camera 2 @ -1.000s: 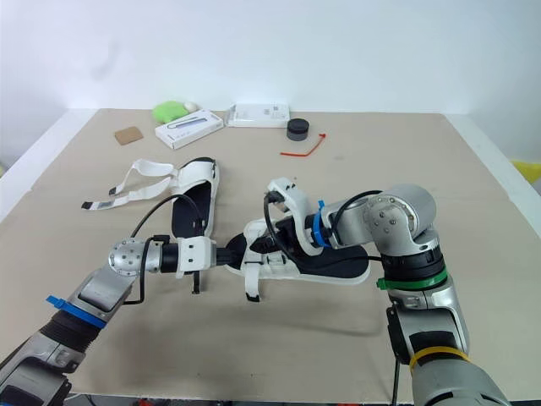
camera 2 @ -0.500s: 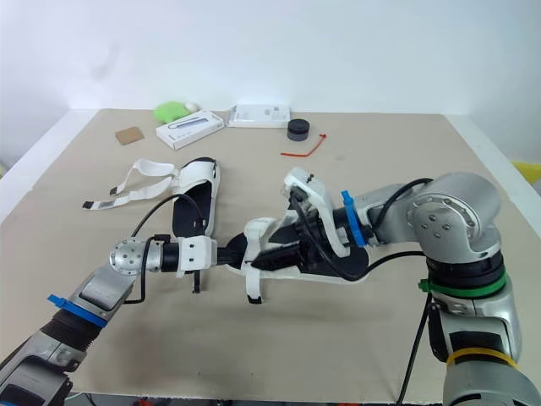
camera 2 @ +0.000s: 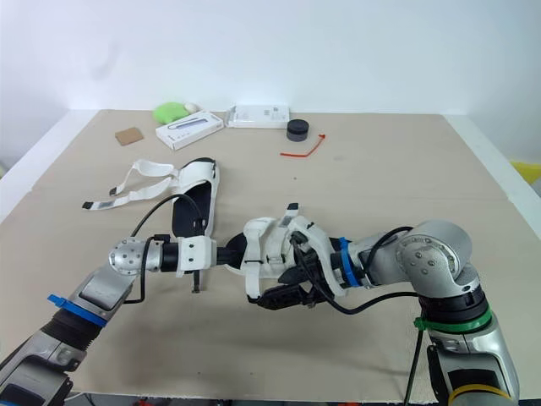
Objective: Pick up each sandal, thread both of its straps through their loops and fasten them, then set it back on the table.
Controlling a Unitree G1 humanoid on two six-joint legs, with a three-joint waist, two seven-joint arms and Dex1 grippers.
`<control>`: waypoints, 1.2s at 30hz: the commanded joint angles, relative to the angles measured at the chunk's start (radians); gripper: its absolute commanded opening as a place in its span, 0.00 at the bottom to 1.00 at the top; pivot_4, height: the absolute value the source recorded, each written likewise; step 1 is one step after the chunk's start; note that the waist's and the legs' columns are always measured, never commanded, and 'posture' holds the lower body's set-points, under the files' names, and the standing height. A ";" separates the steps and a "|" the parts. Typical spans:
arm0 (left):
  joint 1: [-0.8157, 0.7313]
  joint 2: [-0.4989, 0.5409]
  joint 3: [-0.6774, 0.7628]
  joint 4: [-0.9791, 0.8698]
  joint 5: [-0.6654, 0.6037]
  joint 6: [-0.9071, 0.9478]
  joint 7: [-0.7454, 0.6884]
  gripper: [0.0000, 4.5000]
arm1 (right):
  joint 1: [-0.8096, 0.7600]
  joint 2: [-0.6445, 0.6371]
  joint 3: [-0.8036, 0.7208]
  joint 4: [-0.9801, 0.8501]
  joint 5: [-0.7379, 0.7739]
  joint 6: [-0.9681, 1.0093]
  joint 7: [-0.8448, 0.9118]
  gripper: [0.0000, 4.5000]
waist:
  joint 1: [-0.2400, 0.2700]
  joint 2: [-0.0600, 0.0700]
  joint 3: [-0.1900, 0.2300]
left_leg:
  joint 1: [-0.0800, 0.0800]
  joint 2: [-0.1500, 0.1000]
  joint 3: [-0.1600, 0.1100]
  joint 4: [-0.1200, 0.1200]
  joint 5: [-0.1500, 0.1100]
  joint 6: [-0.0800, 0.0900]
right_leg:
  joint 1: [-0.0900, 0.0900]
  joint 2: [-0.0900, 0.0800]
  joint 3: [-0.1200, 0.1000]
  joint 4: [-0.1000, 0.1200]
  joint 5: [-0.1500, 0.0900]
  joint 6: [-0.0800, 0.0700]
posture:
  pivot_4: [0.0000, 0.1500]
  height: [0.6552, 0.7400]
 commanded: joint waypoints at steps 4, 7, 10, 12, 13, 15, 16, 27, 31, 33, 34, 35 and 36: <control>0.051 0.021 -0.042 0.058 0.067 0.057 -0.017 0.00 | -0.032 0.086 -0.032 0.052 0.052 -0.005 -0.117 1.00 | 0.000 0.000 0.000 | 0.000 0.000 0.000 0.000 0.000 0.001 | 0.000 0.001 0.000 0.000 0.001 0.000 | 1.00 1.00; 0.059 0.022 -0.040 0.051 0.066 0.061 -0.017 0.00 | -0.032 0.108 -0.034 0.056 0.087 -0.005 -0.164 1.00 | -0.001 0.000 0.000 | 0.000 0.001 0.000 0.000 0.000 0.001 | 0.000 0.002 0.000 0.000 0.001 0.000 | 1.00 1.00; 0.065 0.018 -0.037 0.040 0.064 0.070 -0.018 0.00 | -0.033 0.143 -0.039 0.062 0.077 -0.005 -0.208 1.00 | -0.001 0.000 0.000 | 0.000 0.002 0.000 0.000 0.000 0.001 | 0.000 0.003 0.000 0.000 0.001 0.000 | 1.00 1.00; 0.063 0.015 -0.038 0.037 0.065 0.075 -0.017 0.00 | -0.039 0.160 -0.045 0.068 0.055 -0.005 -0.229 1.00 | -0.001 0.000 0.000 | 0.000 0.002 0.000 0.000 0.000 0.001 | 0.000 0.004 0.001 0.000 0.001 0.000 | 1.00 1.00; 0.061 0.014 -0.038 0.037 0.065 0.077 -0.018 0.00 | -0.042 0.166 -0.047 0.072 0.050 -0.005 -0.236 1.00 | -0.001 0.000 0.000 | 0.000 0.002 0.000 0.000 0.000 0.001 | 0.000 0.004 0.001 0.000 0.001 0.000 | 1.00 1.00; 0.052 0.009 -0.037 0.043 0.063 0.080 -0.019 0.00 | -0.051 0.200 -0.048 0.081 0.030 -0.005 -0.257 0.86 | -0.001 0.000 0.000 | 0.000 0.002 0.000 0.000 0.000 0.001 | 0.000 0.004 0.001 0.000 0.001 0.000 | 1.00 1.00; 0.050 0.007 -0.038 0.044 0.063 0.080 -0.018 0.00 | -0.053 0.216 -0.050 0.085 0.023 -0.005 -0.265 0.86 | -0.001 0.000 0.000 | 0.000 0.002 0.000 0.000 0.000 0.001 | 0.000 0.004 0.001 0.000 0.001 0.000 | 1.00 1.00; 0.051 0.010 -0.036 0.045 0.067 0.081 -0.019 0.00 | -0.035 0.169 0.006 0.060 0.006 -0.005 -0.217 0.01 | -0.001 0.000 0.000 | 0.001 0.002 -0.001 0.000 0.000 0.001 | -0.001 0.004 0.002 0.000 0.001 -0.001 | 1.00 1.00; 0.052 0.009 -0.038 0.045 0.068 0.082 -0.018 0.00 | -0.037 0.131 0.058 0.036 -0.005 -0.005 -0.167 0.01 | -0.001 0.001 0.000 | 0.001 0.002 -0.001 0.000 0.000 0.001 | -0.001 0.004 0.002 0.000 0.001 -0.001 | 1.00 1.00; 0.052 0.008 -0.038 0.046 0.069 0.082 -0.018 0.00 | -0.037 0.126 0.072 0.026 -0.014 -0.005 -0.149 0.01 | -0.001 0.000 0.000 | 0.001 0.002 -0.001 0.000 0.000 0.001 | -0.001 0.004 0.002 0.000 0.001 -0.001 | 1.00 1.00; 0.052 0.008 -0.038 0.047 0.069 0.082 -0.017 0.00 | -0.036 0.117 0.086 0.016 -0.018 -0.005 -0.134 0.01 | -0.001 0.000 0.000 | 0.001 0.002 -0.001 0.000 0.000 0.001 | -0.001 0.004 0.002 0.000 0.001 -0.001 | 1.00 1.00; 0.052 0.008 -0.038 0.047 0.069 0.082 -0.017 0.00 | -0.034 0.108 0.099 0.007 -0.021 -0.005 -0.120 0.01 | -0.001 0.001 0.000 | 0.001 0.002 -0.001 0.000 0.000 0.001 | -0.001 0.004 0.002 0.000 0.001 -0.001 | 1.00 1.00; 0.052 0.009 -0.038 0.049 0.070 0.082 -0.016 0.00 | -0.032 0.092 0.117 -0.007 -0.018 -0.005 -0.099 0.01 | -0.001 0.000 0.000 | 0.001 0.002 -0.001 0.000 0.000 0.001 | -0.001 0.004 0.002 0.000 0.001 -0.001 | 1.00 1.00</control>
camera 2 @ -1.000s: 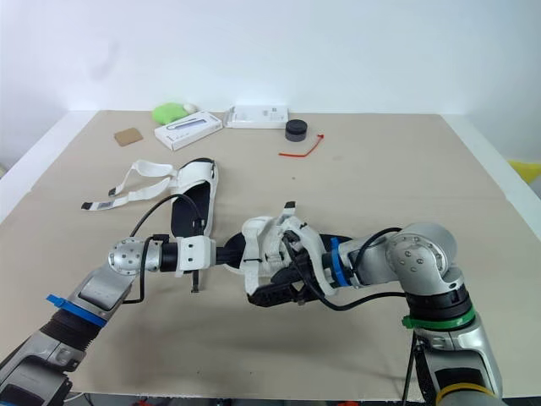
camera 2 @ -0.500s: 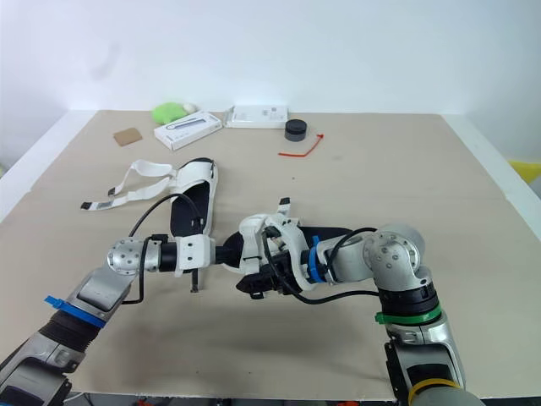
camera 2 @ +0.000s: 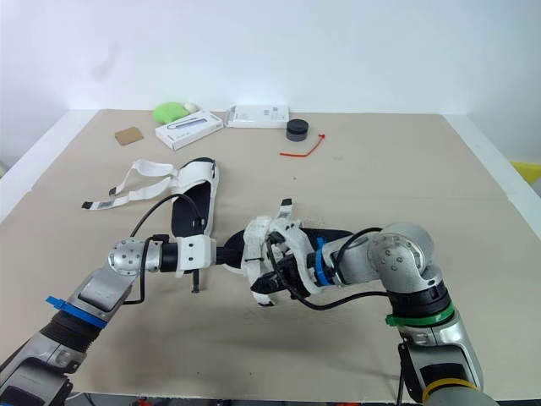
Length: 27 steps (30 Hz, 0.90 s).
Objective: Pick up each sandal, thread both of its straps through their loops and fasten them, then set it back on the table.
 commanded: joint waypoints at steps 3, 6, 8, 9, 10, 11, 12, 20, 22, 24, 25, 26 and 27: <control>0.041 0.015 -0.051 0.076 0.065 0.045 -0.018 0.00 | 0.001 -0.064 0.066 -0.082 -0.002 0.008 0.099 0.01 | 0.000 0.000 0.000 | 0.000 0.000 0.000 0.000 0.000 0.000 | 0.000 0.000 0.000 -0.001 0.000 0.000 | 1.00 1.00; 0.040 0.016 -0.051 0.078 0.066 0.044 -0.019 0.00 | -0.003 -0.070 0.075 -0.095 -0.013 0.007 0.132 0.01 | 0.000 0.000 0.000 | 0.000 0.000 0.000 0.000 0.000 0.000 | 0.000 0.000 0.000 -0.001 0.000 0.000 | 1.00 1.00; 0.038 0.015 -0.053 0.081 0.068 0.043 -0.019 0.00 | -0.008 -0.069 0.079 -0.100 -0.022 0.000 0.153 0.01 | 0.000 0.000 0.000 | 0.000 0.000 0.000 0.000 0.000 0.000 | 0.000 0.000 0.000 -0.001 0.000 0.001 | 1.00 1.00; 0.037 0.014 -0.053 0.083 0.068 0.043 -0.019 0.00 | -0.012 -0.066 0.077 -0.099 -0.026 -0.003 0.158 0.01 | 0.000 0.000 0.000 | 0.000 0.000 0.000 0.000 0.000 0.000 | 0.000 0.000 0.000 -0.001 0.000 0.001 | 1.00 1.00; 0.036 0.014 -0.054 0.085 0.069 0.043 -0.019 0.00 | -0.016 -0.063 0.075 -0.097 -0.030 -0.007 0.161 0.01 | 0.000 0.000 0.000 | -0.001 0.000 0.000 0.000 0.000 0.000 | 0.000 0.000 0.000 -0.001 -0.001 0.001 | 1.00 1.00; 0.035 0.013 -0.054 0.086 0.069 0.043 -0.018 0.00 | -0.019 -0.065 0.078 -0.099 -0.042 -0.017 0.165 0.01 | 0.000 0.000 0.000 | -0.001 0.000 0.000 0.000 0.000 0.000 | 0.000 0.000 0.000 -0.001 -0.001 0.001 | 1.00 1.00; 0.034 0.012 -0.055 0.088 0.070 0.042 -0.018 0.00 | -0.023 -0.069 0.083 -0.104 -0.058 -0.035 0.173 0.01 | 0.000 0.000 0.000 | -0.001 0.000 0.000 0.000 0.000 0.000 | 0.000 -0.001 0.000 -0.001 -0.001 0.001 | 1.00 1.00; 0.031 0.013 -0.058 0.090 0.071 0.042 -0.021 0.00 | -0.026 -0.186 0.092 -0.196 -0.118 -0.148 0.328 0.50 | 0.001 0.000 0.000 | -0.001 0.000 -0.001 0.000 0.000 0.000 | 0.000 -0.001 -0.001 -0.001 0.000 0.001 | 1.00 1.00; 0.031 0.015 -0.058 0.091 0.071 0.041 -0.022 0.00 | -0.005 -0.301 0.094 -0.261 -0.175 -0.266 0.448 0.72 | 0.003 0.001 0.001 | -0.001 -0.001 -0.001 0.000 0.000 0.000 | 0.000 -0.002 -0.001 -0.002 0.000 0.001 | 1.00 1.00; 0.030 0.017 -0.058 0.093 0.070 0.039 -0.024 0.00 | 0.031 -0.392 0.113 -0.319 -0.301 -0.487 0.573 0.94 | 0.002 0.000 0.000 | -0.001 -0.001 -0.001 0.000 0.000 0.000 | 0.000 -0.002 -0.002 -0.002 -0.001 0.003 | 1.00 1.00; 0.029 0.018 -0.058 0.095 0.070 0.038 -0.024 0.00 | 0.047 -0.419 0.125 -0.334 -0.376 -0.603 0.614 0.98 | 0.001 0.000 0.000 | -0.001 -0.001 -0.001 0.000 0.000 0.000 | 0.001 -0.002 -0.002 -0.003 -0.001 0.003 | 1.00 1.00; 0.029 0.019 -0.057 0.096 0.070 0.037 -0.025 0.00 | 0.061 -0.437 0.135 -0.340 -0.433 -0.690 0.646 0.98 | 0.001 0.000 0.000 | 0.000 -0.001 0.000 0.000 0.000 0.000 | 0.001 -0.002 -0.002 -0.003 -0.001 0.003 | 1.00 1.00; 0.027 0.019 -0.057 0.098 0.071 0.035 -0.026 0.00 | 0.096 -0.441 0.140 -0.339 -0.541 -0.891 0.699 0.98 | 0.001 0.000 0.000 | 0.000 -0.001 0.000 0.000 0.000 -0.001 | 0.001 -0.002 -0.002 -0.003 -0.001 0.003 | 1.00 1.00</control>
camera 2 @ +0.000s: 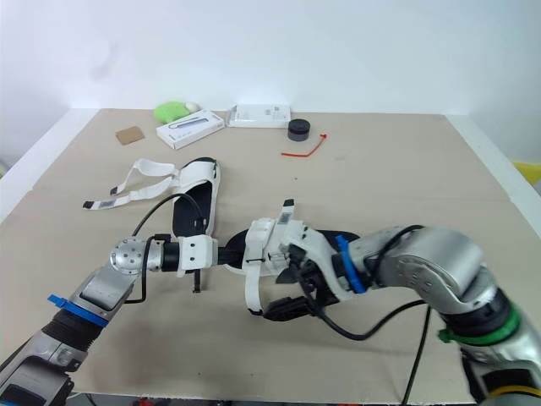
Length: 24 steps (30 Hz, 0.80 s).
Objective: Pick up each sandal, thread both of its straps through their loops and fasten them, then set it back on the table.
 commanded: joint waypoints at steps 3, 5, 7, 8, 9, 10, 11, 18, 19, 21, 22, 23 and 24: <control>0.033 0.019 -0.050 0.098 0.071 0.034 -0.019 0.00 | 0.108 0.024 0.034 0.056 -0.485 -0.897 0.174 0.98 | 0.000 -0.001 0.000 | 0.001 0.001 0.001 0.000 0.000 0.000 | 0.000 0.000 0.000 0.000 0.000 0.001 | 1.00 1.00; 0.030 0.017 -0.051 0.101 0.071 0.034 -0.020 0.00 | 0.115 0.074 0.042 0.169 -0.652 -1.210 0.141 0.98 | 0.000 -0.001 0.001 | 0.003 0.001 0.002 0.000 0.000 -0.001 | 0.001 0.000 0.000 0.000 0.001 0.002 | 1.00 1.00; 0.029 0.018 -0.052 0.102 0.072 0.032 -0.020 0.00 | 0.086 0.123 0.054 0.294 -0.806 -1.515 0.096 0.98 | 0.000 -0.002 0.002 | 0.005 0.001 0.004 0.000 0.000 -0.001 | 0.002 0.000 0.000 0.000 0.001 0.002 | 1.00 1.00; 0.028 0.018 -0.052 0.103 0.072 0.031 -0.021 0.00 | 0.070 0.144 0.059 0.352 -0.868 -1.650 0.072 0.98 | 0.000 -0.003 0.002 | 0.006 0.001 0.004 0.000 0.000 -0.001 | 0.003 0.000 0.001 0.000 0.001 0.002 | 1.00 1.00; 0.028 0.018 -0.053 0.103 0.072 0.031 -0.021 0.00 | 0.063 0.159 0.060 0.390 -0.899 -1.745 0.059 0.98 | 0.000 -0.003 0.002 | 0.006 0.000 0.005 0.000 0.000 -0.001 | 0.003 -0.001 0.001 0.000 0.001 0.002 | 1.00 1.00; 0.028 0.019 -0.053 0.103 0.071 0.030 -0.022 0.00 | 0.061 0.169 0.062 0.420 -0.923 -1.812 0.045 0.98 | 0.001 -0.003 0.002 | 0.007 0.000 0.005 0.000 0.001 -0.001 | 0.003 -0.001 0.001 0.000 0.001 0.002 | 1.00 1.00; 0.027 0.019 -0.054 0.104 0.071 0.030 -0.022 0.00 | 0.064 0.175 0.064 0.442 -0.948 -1.865 0.033 0.98 | 0.001 -0.003 0.002 | 0.007 0.000 0.005 -0.001 0.001 -0.001 | 0.004 -0.001 0.001 0.000 0.001 0.001 | 1.00 1.00; 0.021 0.016 -0.054 0.113 0.075 0.025 -0.022 0.00 | 0.067 0.148 0.130 0.564 -1.084 -2.133 0.018 0.98 | 0.001 -0.003 0.002 | 0.012 0.000 0.004 -0.004 0.000 -0.001 | 0.008 -0.001 0.003 0.001 -0.002 -0.004 | 1.00 1.00; 0.021 0.016 -0.054 0.113 0.074 0.025 -0.022 0.00 | 0.062 0.147 0.134 0.573 -1.102 -2.140 0.015 0.98 | 0.001 -0.003 0.002 | 0.013 0.000 0.005 -0.004 0.000 -0.001 | 0.010 -0.002 0.003 0.001 -0.003 -0.006 | 1.00 1.00; 0.021 0.015 -0.054 0.114 0.074 0.025 -0.021 0.00 | 0.046 0.159 0.141 0.590 -1.133 -2.138 0.005 0.98 | 0.000 -0.004 0.002 | 0.016 0.000 0.005 -0.004 0.000 -0.001 | 0.013 -0.002 0.003 0.001 -0.004 -0.007 | 1.00 1.00; 0.021 0.014 -0.054 0.114 0.075 0.025 -0.021 0.00 | 0.038 0.166 0.146 0.595 -1.138 -2.126 0.004 0.98 | 0.000 -0.004 0.002 | 0.017 0.000 0.005 -0.004 0.000 -0.001 | 0.013 -0.001 0.003 0.001 -0.004 -0.007 | 1.00 1.00; 0.022 0.013 -0.053 0.113 0.075 0.025 -0.020 0.00 | 0.029 0.177 0.150 0.595 -1.138 -2.103 0.003 0.98 | 0.000 -0.004 0.002 | 0.018 0.000 0.005 -0.004 0.000 -0.001 | 0.014 -0.001 0.003 0.002 -0.004 -0.007 | 1.00 1.00; 0.023 0.012 -0.053 0.111 0.074 0.026 -0.019 0.00 | 0.023 0.188 0.150 0.592 -1.134 -2.068 0.003 0.98 | 0.000 -0.004 0.002 | 0.018 0.000 0.005 -0.004 0.000 -0.001 | 0.014 -0.001 0.003 0.003 -0.004 -0.008 | 1.00 1.00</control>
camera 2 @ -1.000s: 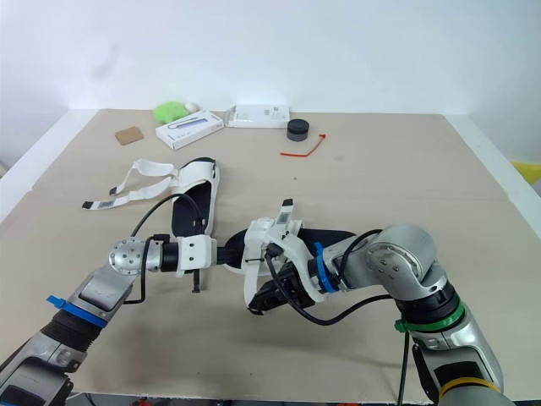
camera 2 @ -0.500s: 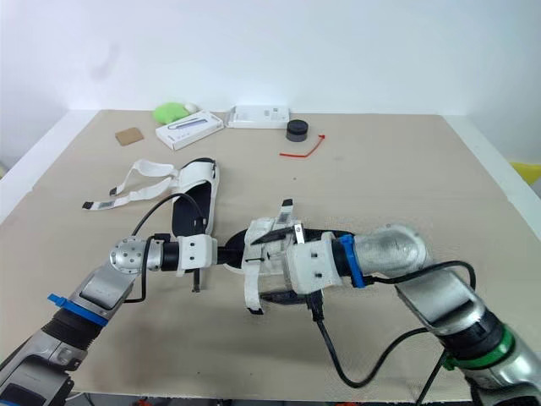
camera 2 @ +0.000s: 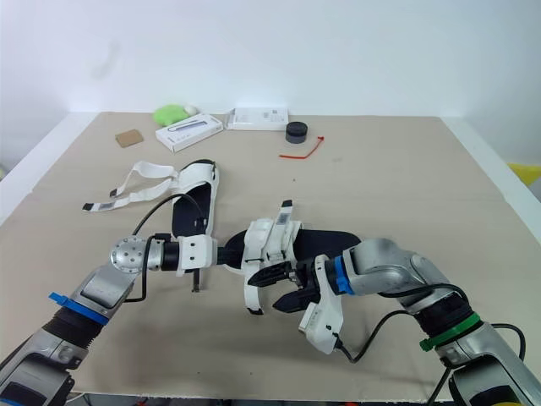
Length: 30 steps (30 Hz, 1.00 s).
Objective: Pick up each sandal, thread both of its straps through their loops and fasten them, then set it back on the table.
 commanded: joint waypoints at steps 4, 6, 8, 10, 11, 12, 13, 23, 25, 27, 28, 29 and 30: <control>0.045 0.013 -0.048 0.072 0.070 0.044 -0.010 0.00 | -0.052 0.043 0.013 -0.030 0.014 0.142 0.017 0.98 | 0.001 0.000 0.000 | 0.001 0.000 -0.001 0.000 0.000 0.000 | 0.000 0.001 0.000 0.002 -0.001 -0.002 | 1.00 1.00; 0.048 0.014 -0.049 0.070 0.072 0.044 -0.009 0.00 | -0.059 0.054 0.021 -0.031 0.005 0.150 0.019 0.98 | 0.001 0.000 0.000 | 0.001 0.000 -0.002 0.000 0.000 0.000 | 0.000 0.001 -0.001 0.002 -0.001 -0.002 | 1.00 1.00; 0.049 0.013 -0.048 0.066 0.071 0.047 -0.008 0.00 | -0.065 0.063 0.031 -0.033 -0.002 0.161 0.021 0.98 | 0.001 0.000 0.000 | 0.001 0.000 -0.002 0.000 0.000 0.000 | 0.000 0.001 -0.001 0.002 -0.001 -0.002 | 1.00 1.00; 0.049 0.015 -0.047 0.066 0.070 0.048 -0.008 0.00 | -0.070 0.066 0.038 -0.042 0.004 0.178 0.029 0.98 | 0.001 0.000 0.000 | 0.001 0.000 -0.002 0.000 0.000 0.000 | 0.000 0.001 -0.001 0.002 -0.001 -0.002 | 1.00 1.00; 0.049 0.017 -0.047 0.068 0.072 0.044 -0.009 0.00 | -0.071 0.067 0.041 -0.050 0.015 0.192 0.036 0.98 | 0.001 0.000 0.000 | 0.001 0.000 -0.002 0.000 0.000 0.000 | 0.000 0.001 -0.001 0.002 -0.001 -0.002 | 1.00 1.00; 0.049 0.018 -0.047 0.071 0.073 0.042 -0.009 0.00 | -0.071 0.067 0.042 -0.055 0.024 0.200 0.042 0.98 | 0.001 0.000 0.000 | 0.001 0.000 -0.002 0.000 0.000 0.000 | 0.000 0.001 -0.001 0.002 -0.001 -0.002 | 1.00 1.00; 0.048 0.018 -0.047 0.072 0.074 0.042 -0.009 0.00 | -0.071 0.066 0.045 -0.061 0.033 0.207 0.051 0.98 | 0.001 0.000 0.000 | 0.001 0.000 -0.002 0.000 0.000 0.000 | 0.000 0.001 -0.001 0.002 -0.001 -0.002 | 1.00 1.00; 0.038 0.010 -0.050 0.081 0.074 0.043 -0.007 0.00 | -0.075 0.077 0.061 -0.077 0.065 0.232 0.085 0.13 | 0.001 0.000 0.000 | 0.001 0.000 -0.002 0.000 0.000 0.000 | 0.000 0.001 -0.001 0.002 -0.001 -0.002 | 1.00 1.00; 0.037 0.011 -0.049 0.084 0.074 0.041 -0.007 0.00 | -0.076 0.077 0.063 -0.074 0.070 0.237 0.088 0.01 | 0.001 0.000 0.000 | 0.001 0.000 -0.002 0.000 0.000 0.000 | 0.000 0.000 -0.001 0.002 -0.001 -0.002 | 1.00 1.00; 0.035 0.008 -0.050 0.086 0.074 0.041 -0.006 0.00 | -0.073 0.081 0.063 -0.069 0.078 0.247 0.089 0.01 | 0.001 0.000 0.000 | 0.001 0.000 -0.002 0.000 0.000 0.000 | 0.000 0.000 -0.001 0.002 -0.001 -0.002 | 1.00 1.00; 0.034 0.007 -0.050 0.088 0.075 0.041 -0.005 0.00 | -0.071 0.083 0.062 -0.067 0.085 0.254 0.089 0.01 | 0.001 0.000 0.000 | 0.001 0.000 -0.002 0.000 0.000 0.000 | 0.000 0.000 -0.001 0.002 -0.001 -0.002 | 1.00 1.00; 0.033 0.006 -0.050 0.089 0.075 0.041 -0.005 0.00 | -0.065 0.087 0.060 -0.068 0.102 0.276 0.091 0.01 | 0.001 0.000 0.000 | 0.001 0.000 -0.002 0.000 0.000 0.000 | 0.000 0.000 -0.001 0.002 -0.001 -0.002 | 1.00 1.00; 0.032 0.006 -0.050 0.091 0.075 0.040 -0.004 0.00 | -0.059 0.094 0.053 -0.074 0.138 0.316 0.095 0.01 | 0.001 0.000 0.000 | 0.001 0.000 -0.002 0.000 0.000 0.000 | 0.000 0.000 -0.001 0.002 -0.001 -0.002 | 1.00 1.00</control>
